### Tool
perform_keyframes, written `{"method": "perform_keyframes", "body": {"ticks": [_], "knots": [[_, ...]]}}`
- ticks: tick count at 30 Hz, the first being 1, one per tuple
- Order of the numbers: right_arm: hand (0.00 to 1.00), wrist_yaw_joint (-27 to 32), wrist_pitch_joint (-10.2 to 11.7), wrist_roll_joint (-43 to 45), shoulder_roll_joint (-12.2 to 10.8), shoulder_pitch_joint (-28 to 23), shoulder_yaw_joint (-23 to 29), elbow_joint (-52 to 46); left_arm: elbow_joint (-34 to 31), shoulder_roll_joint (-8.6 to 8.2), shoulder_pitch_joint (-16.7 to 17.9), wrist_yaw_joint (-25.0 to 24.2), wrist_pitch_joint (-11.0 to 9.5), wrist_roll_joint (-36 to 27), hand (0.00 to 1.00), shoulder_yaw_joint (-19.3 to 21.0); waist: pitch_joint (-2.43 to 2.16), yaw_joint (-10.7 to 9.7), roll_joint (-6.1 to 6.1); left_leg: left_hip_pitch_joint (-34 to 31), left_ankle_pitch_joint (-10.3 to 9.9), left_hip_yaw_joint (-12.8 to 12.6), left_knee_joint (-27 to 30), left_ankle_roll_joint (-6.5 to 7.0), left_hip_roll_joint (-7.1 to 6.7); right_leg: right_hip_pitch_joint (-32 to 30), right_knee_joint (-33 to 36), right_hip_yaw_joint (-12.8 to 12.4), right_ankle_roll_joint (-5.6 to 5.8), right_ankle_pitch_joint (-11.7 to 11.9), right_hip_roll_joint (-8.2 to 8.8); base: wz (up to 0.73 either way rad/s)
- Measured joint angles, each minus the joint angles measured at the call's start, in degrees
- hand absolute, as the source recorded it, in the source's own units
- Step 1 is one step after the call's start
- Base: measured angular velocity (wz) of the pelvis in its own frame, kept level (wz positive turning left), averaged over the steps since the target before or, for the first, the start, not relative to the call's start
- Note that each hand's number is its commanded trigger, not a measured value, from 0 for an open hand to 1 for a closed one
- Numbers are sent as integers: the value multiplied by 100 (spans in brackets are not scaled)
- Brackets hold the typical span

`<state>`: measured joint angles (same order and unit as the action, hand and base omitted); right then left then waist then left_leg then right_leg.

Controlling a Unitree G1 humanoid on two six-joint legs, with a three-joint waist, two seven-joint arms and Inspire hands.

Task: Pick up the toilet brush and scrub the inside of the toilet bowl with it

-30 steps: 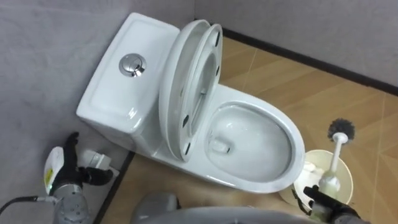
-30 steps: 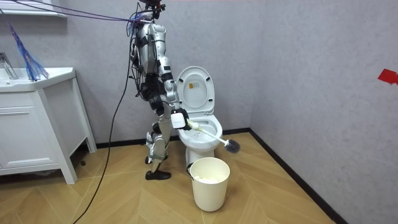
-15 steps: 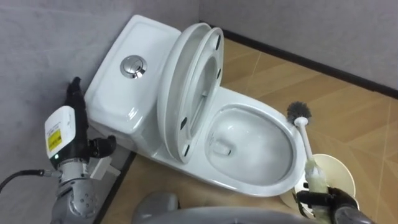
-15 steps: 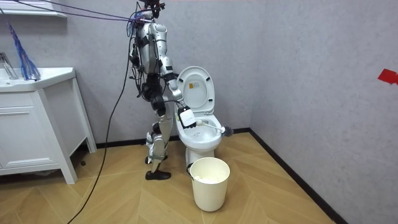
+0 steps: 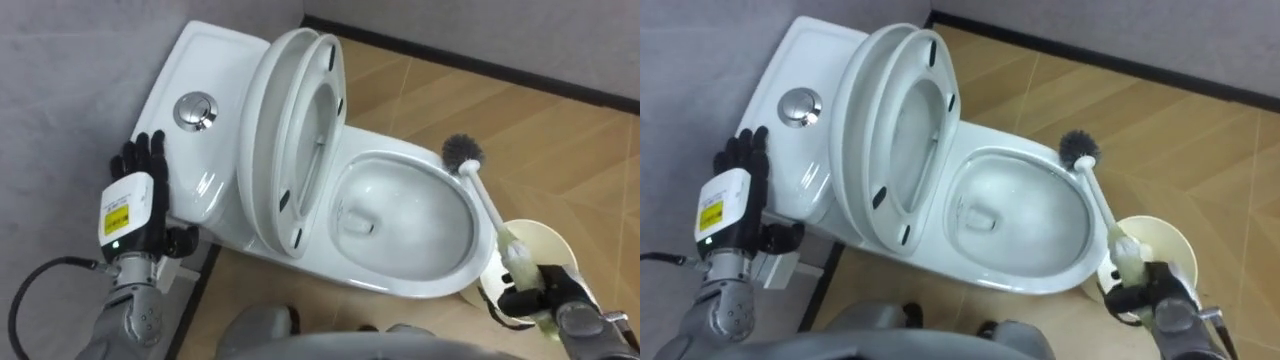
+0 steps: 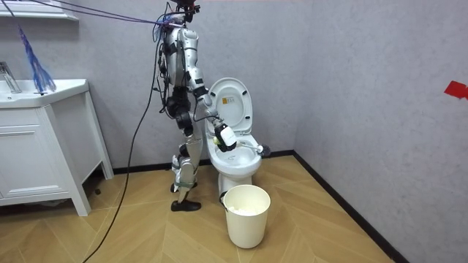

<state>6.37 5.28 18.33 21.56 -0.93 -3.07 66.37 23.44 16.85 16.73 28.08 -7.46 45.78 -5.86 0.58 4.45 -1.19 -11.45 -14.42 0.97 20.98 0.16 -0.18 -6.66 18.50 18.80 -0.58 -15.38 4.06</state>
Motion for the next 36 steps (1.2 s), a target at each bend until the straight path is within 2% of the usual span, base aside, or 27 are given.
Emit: {"method": "perform_keyframes", "body": {"ticks": [2,4,6,8,12,20,24,27,29,31,36], "knots": [[100,84,-45,497,59,46,-2,-159,27,51,35,-6,47,0,0,-9,-5,1,9,-32,1,-52,0,1,13,-58,12,-15,-6,3,-2,-10],[100,190,-57,946,121,37,-20,-346,27,186,38,-1,103,1,0,-128,-7,-16,7,-70,5,-67,20,6,16,-112,8,-51,-8,4,2,-7],[100,324,-198,1450,161,24,-81,-617,64,431,41,8,138,4,0,-240,-4,-17,-4,-101,7,-111,31,11,24,-164,23,-119,-14,8,-6,-9],[100,389,-306,1841,209,-9,-167,-868,96,553,46,8,156,19,0,-277,-13,9,-10,-122,14,-175,29,22,35,-215,35,-145,-16,12,-7,-14],[100,725,-426,2553,364,-101,-470,-1275,106,681,48,12,198,58,0,-366,-22,47,-28,-119,45,-268,-23,38,44,-262,17,-225,-12,50,-13,-9],[100,1293,-662,3420,364,-669,-909,-1999,94,655,45,153,332,97,0,-452,-60,52,-86,-190,62,-288,-29,37,47,-336,31,-245,-22,61,-10,0],[100,1004,-729,4436,368,-943,-1435,-2396,80,657,35,154,337,97,0,-461,-58,103,-105,-195,62,-348,-35,37,64,-337,39,-299,-21,68,-10,-6],[100,853,-684,4747,370,-1120,-1815,-2605,78,654,-67,147,336,104,0,-463,-46,208,-134,-250,62,-396,-11,38,89,-384,26,-318,-29,98,4,-5],[100,830,-740,4746,368,-1181,-1817,-2715,68,650,-127,148,324,105,0,-465,-43,214,-145,-345,66,-406,27,45,98,-458,49,-296,-32,110,9,6],[100,748,-731,4746,403,-1101,-1818,-2720,70,652,-175,149,311,103,0,-466,-41,236,-167,-397,67,-411,64,46,104,-492,81,-291,-34,113,6,2],[100,674,-615,4711,547,-806,-1900,-2543,192,653,-480,161,122,96,0,-465,-24,389,-241,-668,81,-373,206,45,133,-731,179,-253,-70,125,-3,3]]}}
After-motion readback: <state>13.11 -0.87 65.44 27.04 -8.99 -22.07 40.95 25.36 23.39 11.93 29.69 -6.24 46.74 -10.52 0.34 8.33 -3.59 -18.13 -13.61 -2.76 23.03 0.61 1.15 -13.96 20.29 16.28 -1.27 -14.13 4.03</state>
